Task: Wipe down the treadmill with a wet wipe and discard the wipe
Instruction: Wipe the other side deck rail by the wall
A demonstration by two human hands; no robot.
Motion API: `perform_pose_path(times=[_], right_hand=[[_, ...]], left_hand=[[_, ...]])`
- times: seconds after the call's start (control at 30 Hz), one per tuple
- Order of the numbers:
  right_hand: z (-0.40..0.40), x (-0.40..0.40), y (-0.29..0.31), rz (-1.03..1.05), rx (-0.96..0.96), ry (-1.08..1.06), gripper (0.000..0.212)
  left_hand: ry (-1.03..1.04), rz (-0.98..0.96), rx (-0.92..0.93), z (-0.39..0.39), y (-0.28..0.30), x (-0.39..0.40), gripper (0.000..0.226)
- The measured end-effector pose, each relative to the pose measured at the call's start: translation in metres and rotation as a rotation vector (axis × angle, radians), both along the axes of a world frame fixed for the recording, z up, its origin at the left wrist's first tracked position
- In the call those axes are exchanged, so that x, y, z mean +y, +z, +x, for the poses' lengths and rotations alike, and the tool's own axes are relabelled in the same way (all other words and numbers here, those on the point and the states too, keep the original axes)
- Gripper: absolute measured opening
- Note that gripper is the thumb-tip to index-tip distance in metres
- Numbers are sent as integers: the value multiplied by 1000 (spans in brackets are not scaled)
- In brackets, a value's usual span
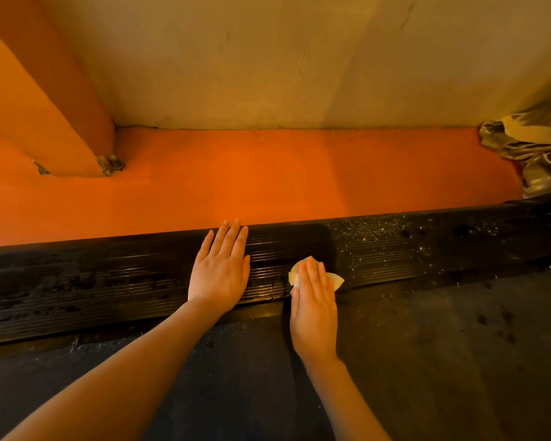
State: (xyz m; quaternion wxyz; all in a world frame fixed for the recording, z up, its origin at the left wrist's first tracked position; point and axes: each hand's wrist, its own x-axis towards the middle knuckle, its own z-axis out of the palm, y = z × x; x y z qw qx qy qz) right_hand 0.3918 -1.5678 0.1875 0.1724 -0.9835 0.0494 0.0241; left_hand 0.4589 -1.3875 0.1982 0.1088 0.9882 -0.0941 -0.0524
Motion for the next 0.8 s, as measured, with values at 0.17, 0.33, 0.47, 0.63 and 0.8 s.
perform_pose_path(times=[0.17, 0.33, 0.47, 0.63, 0.8], right_hand=[[61, 5, 14, 15, 24, 204, 54], [102, 6, 17, -38, 16, 479, 48], [111, -20, 19, -34, 10, 434, 38], [121, -72, 19, -115, 38, 264, 43], [113, -53, 23, -72, 51, 239, 43]], left_hand=[[-4, 6, -6, 1, -2, 0, 59], [-8, 34, -13, 2, -4, 1, 61], [-14, 20, -12, 1, -4, 1, 62], [-17, 11, -4, 1, -4, 2, 56], [-14, 42, -11, 2, -5, 1, 64]])
